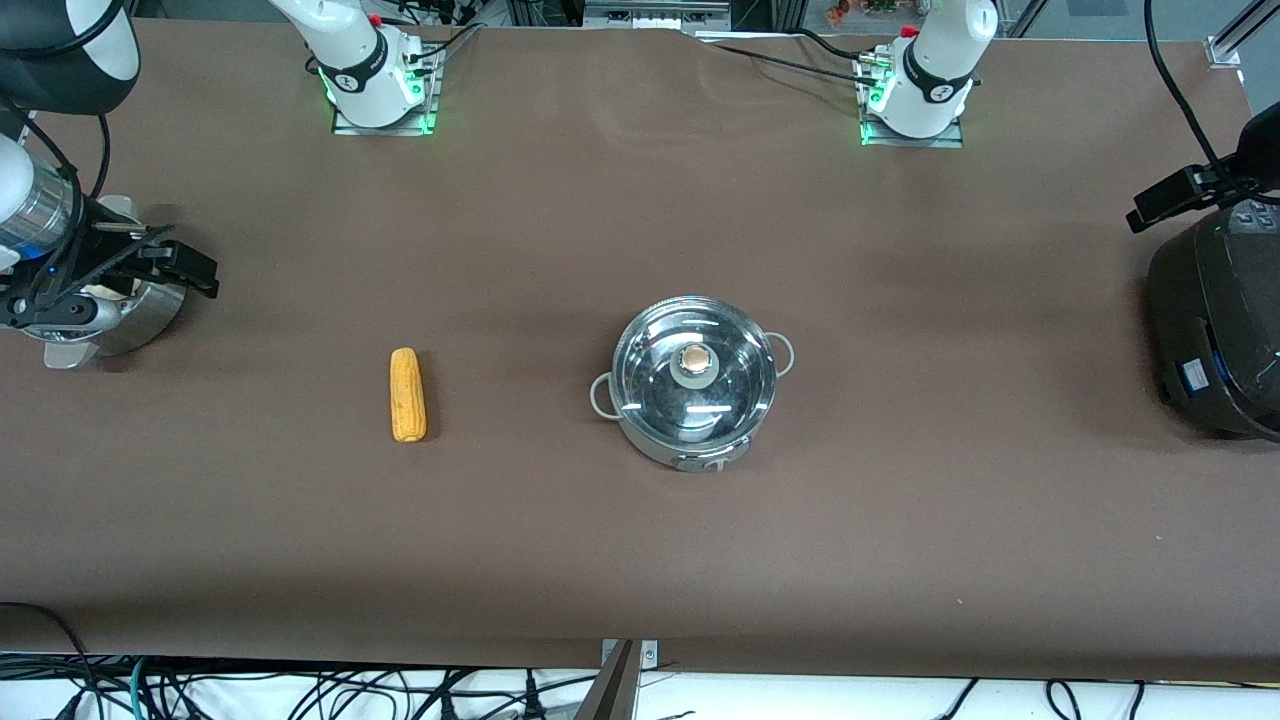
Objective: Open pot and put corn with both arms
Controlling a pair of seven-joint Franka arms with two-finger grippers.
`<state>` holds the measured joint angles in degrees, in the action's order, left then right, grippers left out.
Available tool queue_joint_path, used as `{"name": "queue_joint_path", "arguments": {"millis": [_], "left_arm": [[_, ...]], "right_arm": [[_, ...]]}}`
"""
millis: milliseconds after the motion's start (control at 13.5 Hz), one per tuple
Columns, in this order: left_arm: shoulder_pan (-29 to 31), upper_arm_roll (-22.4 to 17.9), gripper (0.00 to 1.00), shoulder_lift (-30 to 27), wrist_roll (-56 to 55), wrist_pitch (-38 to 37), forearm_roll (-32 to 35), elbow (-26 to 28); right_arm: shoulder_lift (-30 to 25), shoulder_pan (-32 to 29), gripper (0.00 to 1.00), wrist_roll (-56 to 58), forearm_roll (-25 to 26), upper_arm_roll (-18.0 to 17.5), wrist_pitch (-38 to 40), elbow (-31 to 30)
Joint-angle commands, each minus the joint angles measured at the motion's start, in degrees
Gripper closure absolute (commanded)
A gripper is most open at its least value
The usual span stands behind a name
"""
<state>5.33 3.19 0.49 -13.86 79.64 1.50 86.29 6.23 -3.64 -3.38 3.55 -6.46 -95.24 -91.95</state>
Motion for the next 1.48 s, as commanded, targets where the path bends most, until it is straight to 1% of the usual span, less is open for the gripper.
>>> {"name": "queue_joint_path", "arguments": {"millis": [0,222,369,443,591,739,812,960,1108,1256,1403], "left_arm": [[0.9,0.0,0.00,0.6,-0.1,-1.6,-0.3,-1.8],[1.0,0.0,0.00,0.2,0.0,-1.8,-0.2,-1.8],[1.1,-0.5,0.00,0.0,-0.2,-4.9,-0.2,-1.8],[1.1,-0.5,0.00,0.0,-0.2,-5.3,-0.2,-1.8],[1.0,-0.6,0.00,0.2,0.0,-4.2,-0.4,-1.8],[0.8,-0.1,0.00,0.6,-0.1,0.1,-1.0,-1.7],[0.6,0.0,0.00,0.8,-0.1,0.8,-1.6,-1.7],[0.2,0.3,0.00,0.7,-0.2,0.8,-2.9,-1.0],[1.1,2.1,0.00,0.6,-0.1,1.0,-3.0,-0.8],[2.0,2.2,0.00,0.7,-0.2,1.5,-4.6,-0.9],[2.1,2.2,0.00,0.7,-0.2,1.5,-4.8,-1.0]], "right_arm": [[0.4,0.0,0.00,0.7,0.3,-0.2,0.7,1.2],[0.4,-0.1,0.00,0.7,0.4,-0.1,0.5,1.2],[0.4,-0.1,0.00,0.3,0.4,-0.2,0.5,1.2],[0.4,-0.1,0.00,0.2,0.3,-0.2,0.5,1.2],[0.4,-0.1,0.00,0.0,0.4,-0.2,0.5,1.2],[0.4,-0.1,0.00,0.0,0.3,-0.1,0.5,1.2],[0.4,-0.1,0.00,0.0,0.4,-0.1,0.5,1.2],[0.4,-0.1,0.00,0.0,0.3,-0.1,0.4,1.2],[0.4,-0.1,0.00,0.0,0.3,-0.1,0.5,1.2],[0.4,-0.1,0.00,0.0,0.4,-0.1,0.5,1.2],[0.4,-0.1,0.00,0.1,0.4,-0.1,0.5,1.2]]}}
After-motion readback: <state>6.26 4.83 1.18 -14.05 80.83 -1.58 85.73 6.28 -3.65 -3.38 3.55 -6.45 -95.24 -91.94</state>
